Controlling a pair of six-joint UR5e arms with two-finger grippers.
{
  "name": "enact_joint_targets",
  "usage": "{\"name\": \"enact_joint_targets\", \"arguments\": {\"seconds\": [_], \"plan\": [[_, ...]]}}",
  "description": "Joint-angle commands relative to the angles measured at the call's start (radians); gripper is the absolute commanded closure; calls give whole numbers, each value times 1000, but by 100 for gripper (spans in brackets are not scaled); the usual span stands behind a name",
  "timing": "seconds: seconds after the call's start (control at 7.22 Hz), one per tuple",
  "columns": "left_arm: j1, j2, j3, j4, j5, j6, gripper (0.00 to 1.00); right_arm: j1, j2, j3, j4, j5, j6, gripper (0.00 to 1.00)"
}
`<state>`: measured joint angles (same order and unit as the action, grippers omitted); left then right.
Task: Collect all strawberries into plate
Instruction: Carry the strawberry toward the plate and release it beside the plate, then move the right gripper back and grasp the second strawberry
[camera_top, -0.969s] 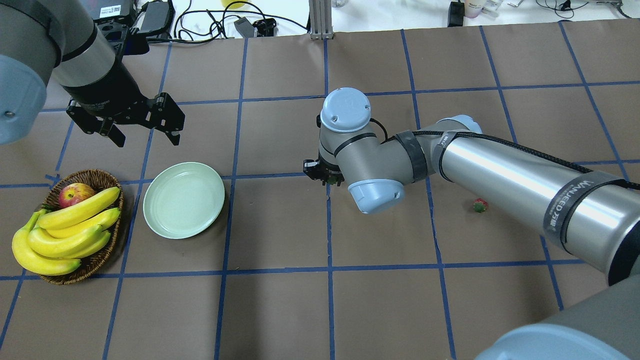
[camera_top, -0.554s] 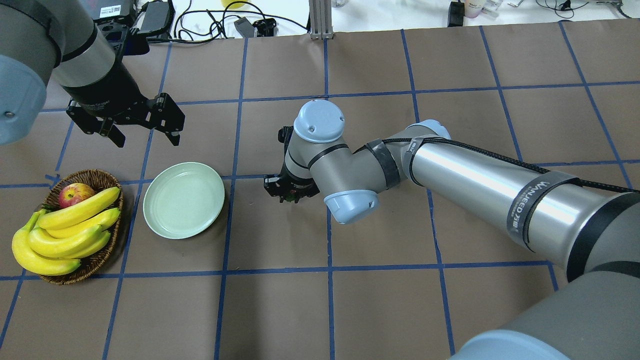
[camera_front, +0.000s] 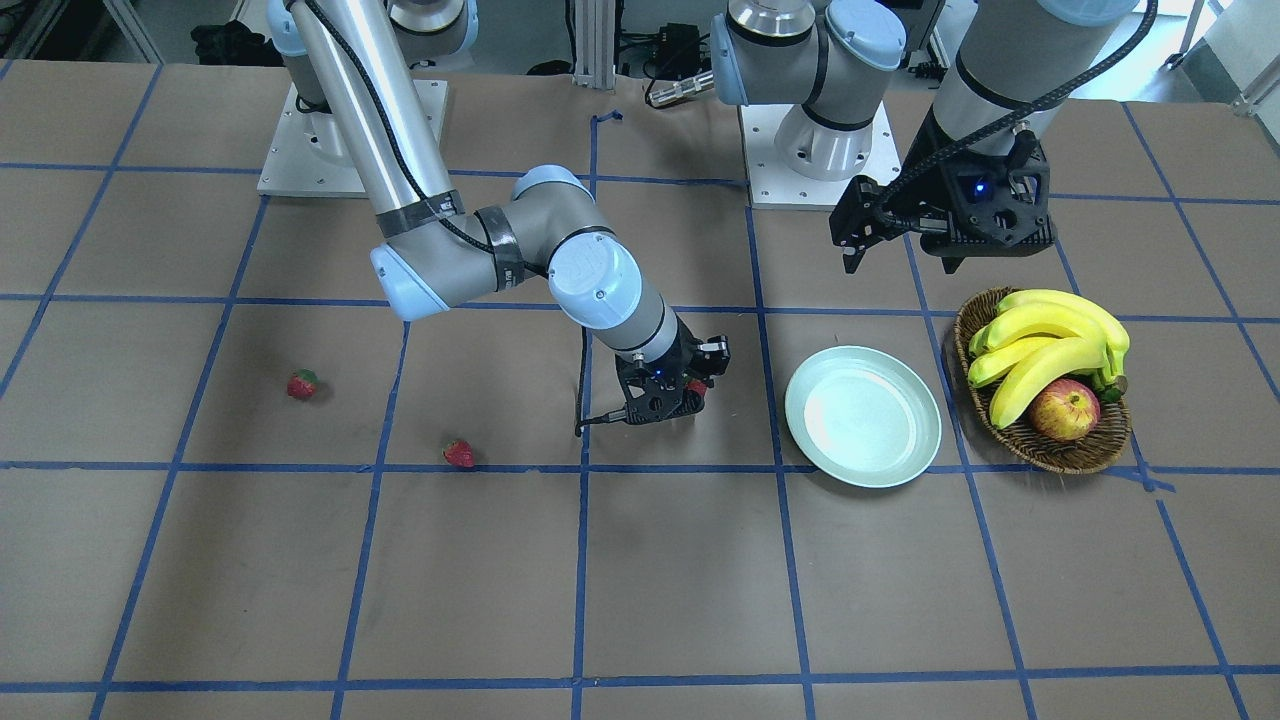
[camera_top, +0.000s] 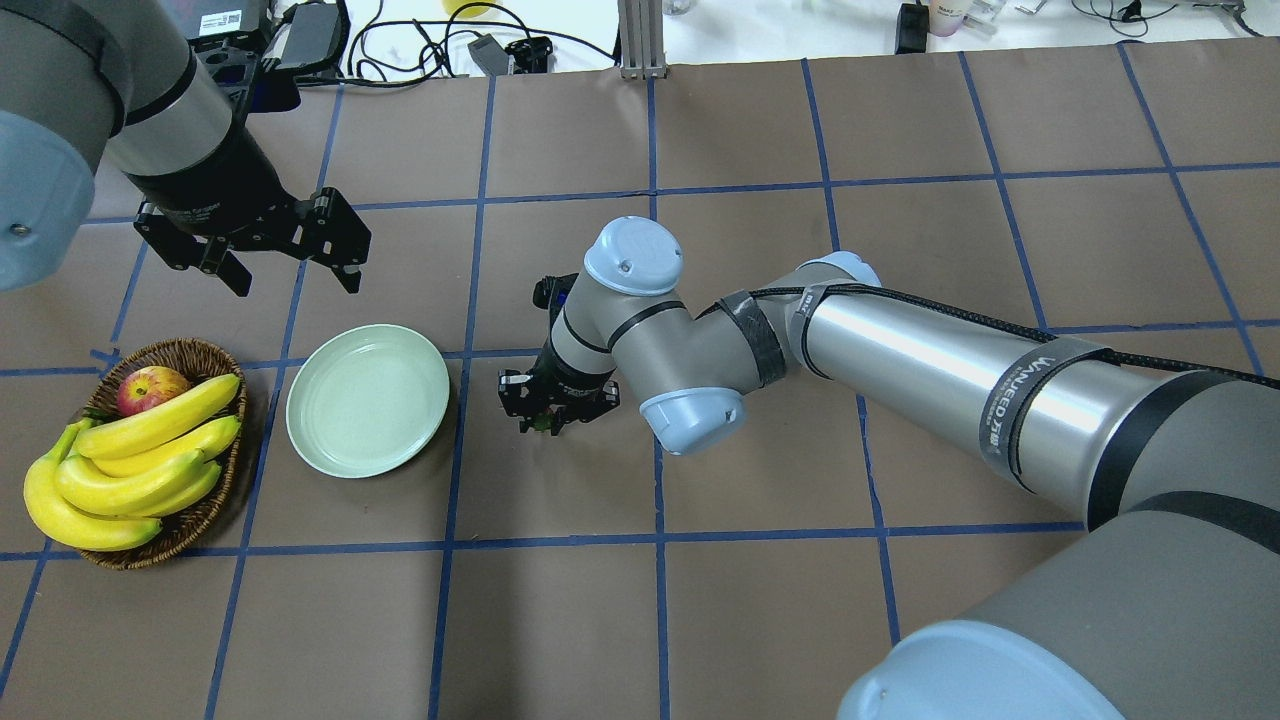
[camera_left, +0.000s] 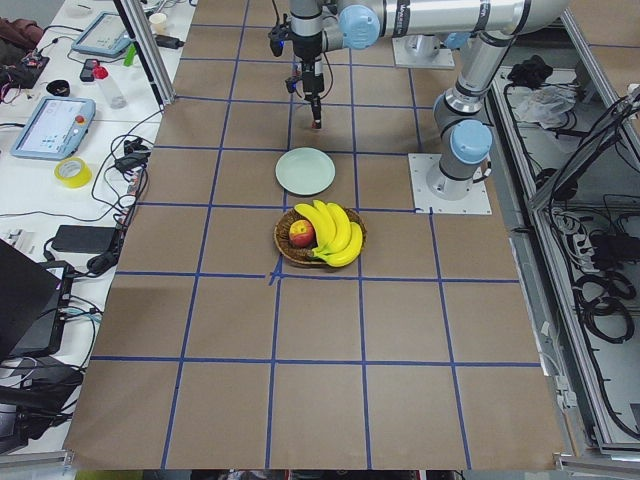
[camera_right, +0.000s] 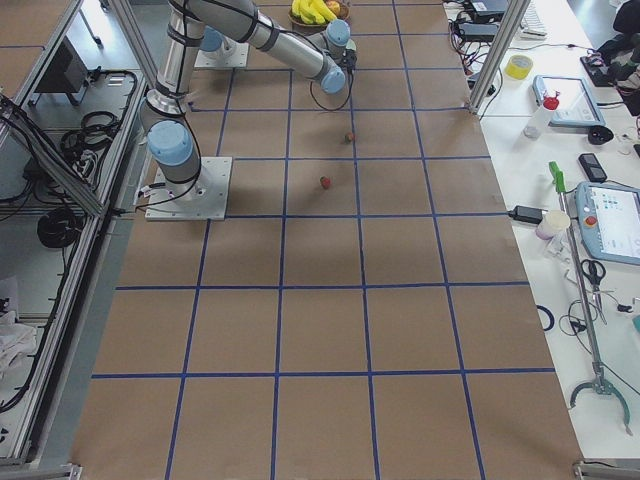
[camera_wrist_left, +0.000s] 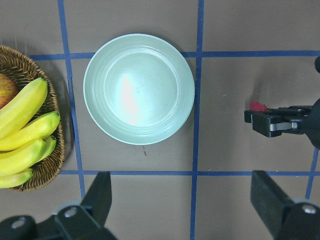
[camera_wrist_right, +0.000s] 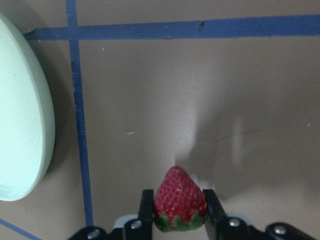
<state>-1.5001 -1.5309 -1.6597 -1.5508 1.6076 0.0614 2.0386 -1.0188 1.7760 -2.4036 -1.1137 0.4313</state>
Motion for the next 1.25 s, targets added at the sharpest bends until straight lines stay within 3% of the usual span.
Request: {"name": "enact_joint_targets", "arguments": {"seconds": [0.0, 0.14, 0.28, 0.55, 0.83, 1.11], "plan": [[0, 0, -2, 0, 1, 0, 0, 0, -4, 5, 11, 0, 1, 0], [0, 0, -2, 0, 2, 0, 0, -3, -33, 11, 15, -58, -3, 0], [0, 0, 0, 0, 0, 0, 0, -18, -94, 0, 62, -207, -8, 0], [0, 0, 0, 0, 0, 0, 0, -98, -178, 8, 153, -380, -23, 0], [0, 0, 0, -2, 2, 1, 0, -202, -182, 11, 158, -484, -211, 0], [1, -1, 0, 0, 0, 3, 0, -257, -178, 54, 170, -505, -368, 0]]}}
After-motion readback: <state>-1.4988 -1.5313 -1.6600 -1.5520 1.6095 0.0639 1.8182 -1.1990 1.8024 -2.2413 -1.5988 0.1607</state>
